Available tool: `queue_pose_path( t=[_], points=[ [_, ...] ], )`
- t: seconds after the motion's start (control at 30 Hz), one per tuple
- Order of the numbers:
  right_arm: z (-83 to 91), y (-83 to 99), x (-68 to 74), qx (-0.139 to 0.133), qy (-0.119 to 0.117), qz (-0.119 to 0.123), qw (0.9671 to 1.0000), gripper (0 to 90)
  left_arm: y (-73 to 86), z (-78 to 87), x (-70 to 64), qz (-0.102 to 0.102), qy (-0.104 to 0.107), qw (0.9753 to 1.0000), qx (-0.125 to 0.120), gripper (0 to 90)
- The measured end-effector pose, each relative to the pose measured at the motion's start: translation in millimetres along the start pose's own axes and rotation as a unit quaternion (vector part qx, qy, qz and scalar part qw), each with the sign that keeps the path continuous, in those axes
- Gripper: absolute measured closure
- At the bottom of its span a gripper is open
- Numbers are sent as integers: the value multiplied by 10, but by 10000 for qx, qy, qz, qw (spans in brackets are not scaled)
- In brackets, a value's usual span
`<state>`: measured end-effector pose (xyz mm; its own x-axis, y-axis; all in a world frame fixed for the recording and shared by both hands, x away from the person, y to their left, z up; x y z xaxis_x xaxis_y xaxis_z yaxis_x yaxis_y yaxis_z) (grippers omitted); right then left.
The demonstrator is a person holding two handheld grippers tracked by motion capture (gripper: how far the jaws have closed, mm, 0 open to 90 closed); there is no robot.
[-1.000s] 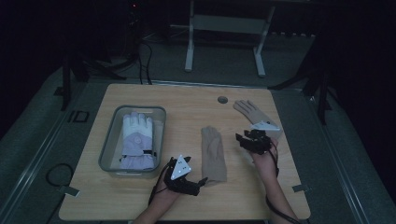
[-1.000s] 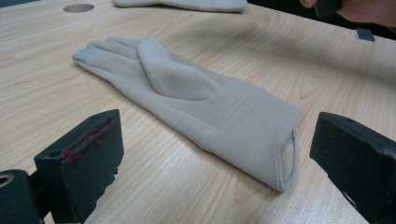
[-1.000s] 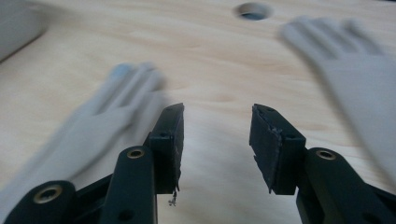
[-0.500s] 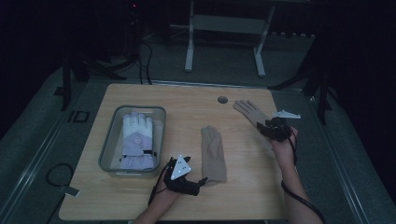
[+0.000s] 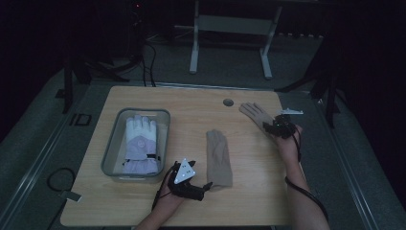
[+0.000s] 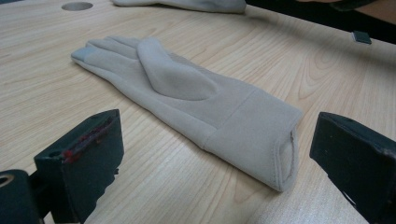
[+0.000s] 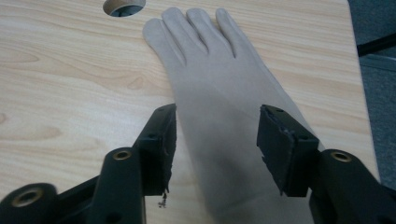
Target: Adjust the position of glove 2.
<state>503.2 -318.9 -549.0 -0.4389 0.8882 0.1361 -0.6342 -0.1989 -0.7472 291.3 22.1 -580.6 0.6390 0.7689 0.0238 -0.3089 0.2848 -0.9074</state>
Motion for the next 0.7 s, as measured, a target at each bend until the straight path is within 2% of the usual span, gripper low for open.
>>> queue_pose_path(
  t=[0.13, 0.27, 0.33, 0.4, 0.5, 0.53, 0.57, 0.67, 0.7],
  points=[
    [-87, -47, -29, 9, 68, 95, 9999, 456, 0, 0, 5, 16, 8, 10000, 5, 29],
    [-146, -84, -53, -157, 126, 98, 9997, 456, 0, 1, 4, 1, 20, 10000, 8, 29],
    [-192, -82, -73, -105, 126, 65, 9998, 455, 1, 1, 3, -1, 15, 10000, 8, 29],
    [-235, -63, -116, -14, 263, 83, 9996, 451, 1, 3, 3, -6, 6, 10000, 6, 29],
    [-293, -3, -208, 119, 320, -51, 9994, 445, 2, 5, 4, 11, 10, 10000, 3, 29],
    [-293, -3, -208, 119, 320, -51, 9994, 445, 2, 5, 4, 11, 10, 10000, 3, 29],
    [-325, 53, -262, 93, 166, -317, 9993, 449, 2, 2, 6, 30, 20, 10000, 15, 29],
    [-328, 60, -262, 84, 80, -340, 9994, 479, 2, 2, 6, 31, 18, 10000, 14, 29],
    [-325, 59, -257, 93, 36, -312, 9995, 513, 2, 2, 6, 36, 16, 10000, 12, 29]
  ],
)
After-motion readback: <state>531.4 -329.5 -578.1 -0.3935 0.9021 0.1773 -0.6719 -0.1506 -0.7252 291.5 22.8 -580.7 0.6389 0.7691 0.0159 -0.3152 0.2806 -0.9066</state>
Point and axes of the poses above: each handheld gripper's, and its own axes: z roughly backward along the jaws, y roughly out of its underside, x roughly to its left, the point moved 4 cm from there along -z, roughly forward along the jaws, and after that the axes turned 12 degrees about -y, right-handed, at the moved point
